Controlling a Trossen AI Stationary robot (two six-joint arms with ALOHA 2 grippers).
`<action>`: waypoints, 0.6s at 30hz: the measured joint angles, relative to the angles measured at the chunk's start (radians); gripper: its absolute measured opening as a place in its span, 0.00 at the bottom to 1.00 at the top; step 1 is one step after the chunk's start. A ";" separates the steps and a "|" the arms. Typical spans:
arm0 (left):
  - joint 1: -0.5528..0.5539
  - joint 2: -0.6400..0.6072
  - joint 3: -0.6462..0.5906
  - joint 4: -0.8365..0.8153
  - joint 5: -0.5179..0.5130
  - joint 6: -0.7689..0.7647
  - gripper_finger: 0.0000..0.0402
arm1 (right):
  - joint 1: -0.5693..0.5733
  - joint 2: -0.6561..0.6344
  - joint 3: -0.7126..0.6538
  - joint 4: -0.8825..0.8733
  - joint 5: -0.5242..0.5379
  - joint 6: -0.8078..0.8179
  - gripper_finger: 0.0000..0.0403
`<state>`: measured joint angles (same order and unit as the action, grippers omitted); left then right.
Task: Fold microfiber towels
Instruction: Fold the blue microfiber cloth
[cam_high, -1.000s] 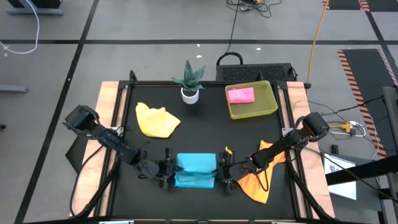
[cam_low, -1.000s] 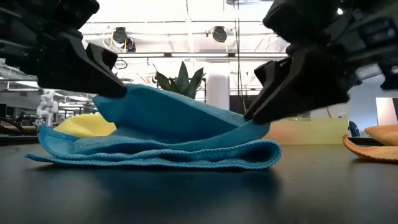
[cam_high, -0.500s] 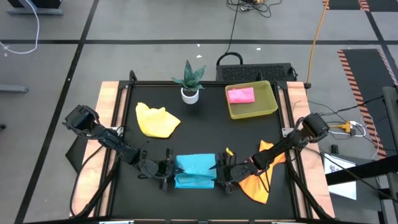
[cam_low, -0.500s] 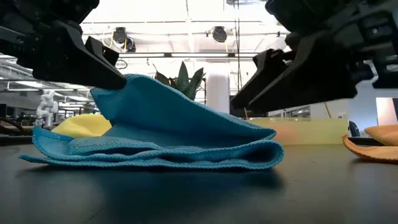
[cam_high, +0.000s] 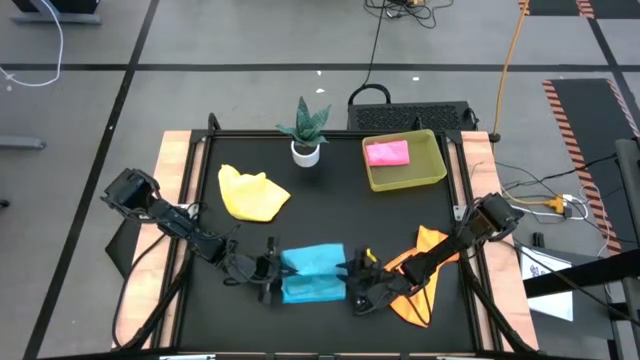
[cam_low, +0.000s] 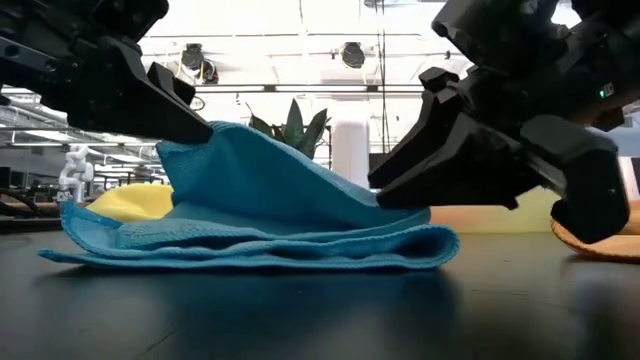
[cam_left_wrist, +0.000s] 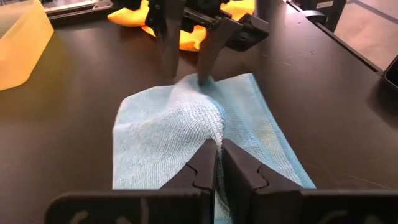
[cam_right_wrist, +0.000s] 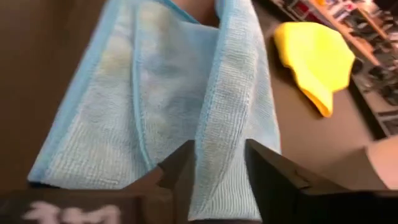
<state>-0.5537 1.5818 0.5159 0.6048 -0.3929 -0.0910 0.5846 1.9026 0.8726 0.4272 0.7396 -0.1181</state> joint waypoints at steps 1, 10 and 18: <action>0.000 0.000 0.000 0.002 0.000 0.000 0.06 | 0.000 0.000 0.000 -0.006 0.017 0.000 0.29; 0.000 0.000 0.000 0.104 0.000 0.003 0.02 | 0.007 -0.028 0.000 -0.013 0.025 -0.026 0.02; 0.000 0.000 0.000 0.120 0.002 -0.028 0.07 | 0.062 -0.145 0.000 -0.101 0.015 0.010 0.01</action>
<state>-0.5537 1.5822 0.5159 0.7248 -0.3904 -0.1194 0.6469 1.7576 0.8726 0.3262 0.7543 -0.1077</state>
